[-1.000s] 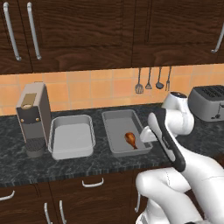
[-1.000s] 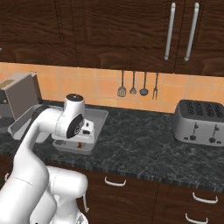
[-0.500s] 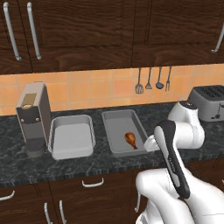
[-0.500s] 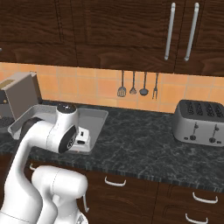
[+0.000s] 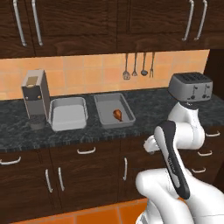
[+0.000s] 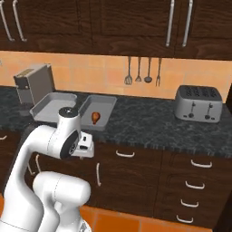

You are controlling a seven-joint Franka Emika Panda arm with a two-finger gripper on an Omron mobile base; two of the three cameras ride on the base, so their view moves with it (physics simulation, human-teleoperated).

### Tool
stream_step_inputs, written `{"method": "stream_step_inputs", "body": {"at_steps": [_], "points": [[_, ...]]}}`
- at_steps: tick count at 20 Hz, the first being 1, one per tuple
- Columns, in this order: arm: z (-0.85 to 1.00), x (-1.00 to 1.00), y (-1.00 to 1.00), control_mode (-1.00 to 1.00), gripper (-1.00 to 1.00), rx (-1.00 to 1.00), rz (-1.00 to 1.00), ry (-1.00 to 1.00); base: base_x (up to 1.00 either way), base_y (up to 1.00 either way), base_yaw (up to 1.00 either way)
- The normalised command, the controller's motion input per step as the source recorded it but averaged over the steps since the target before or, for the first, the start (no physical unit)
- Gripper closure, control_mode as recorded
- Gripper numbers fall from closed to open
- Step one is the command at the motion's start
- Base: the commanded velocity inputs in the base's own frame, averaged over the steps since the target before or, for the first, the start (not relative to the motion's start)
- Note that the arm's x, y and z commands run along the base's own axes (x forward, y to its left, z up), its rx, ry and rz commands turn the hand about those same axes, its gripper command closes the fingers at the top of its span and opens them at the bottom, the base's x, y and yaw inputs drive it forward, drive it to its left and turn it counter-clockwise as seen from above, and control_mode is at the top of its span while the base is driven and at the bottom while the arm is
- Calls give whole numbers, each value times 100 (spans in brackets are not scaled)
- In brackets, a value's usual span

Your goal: Place one sweet potato and one chicken drumstick in each tupperware on the nearby counter, to pack two identical lunches.

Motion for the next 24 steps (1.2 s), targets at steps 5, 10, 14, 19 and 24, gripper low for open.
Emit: {"method": "stream_step_inputs", "body": {"at_steps": [5,10,14,19,24], "points": [[0,0,0,100,-100,0,0,0,-31,-36,-6],[0,0,0,100,-100,0,0,0,-11,-70,-5],[0,0,0,100,-100,0,0,0,-20,-100,-6],[0,0,0,100,-100,0,0,0,-12,-98,-8],[0,0,0,100,-100,0,0,0,-55,-100,-9]]}}
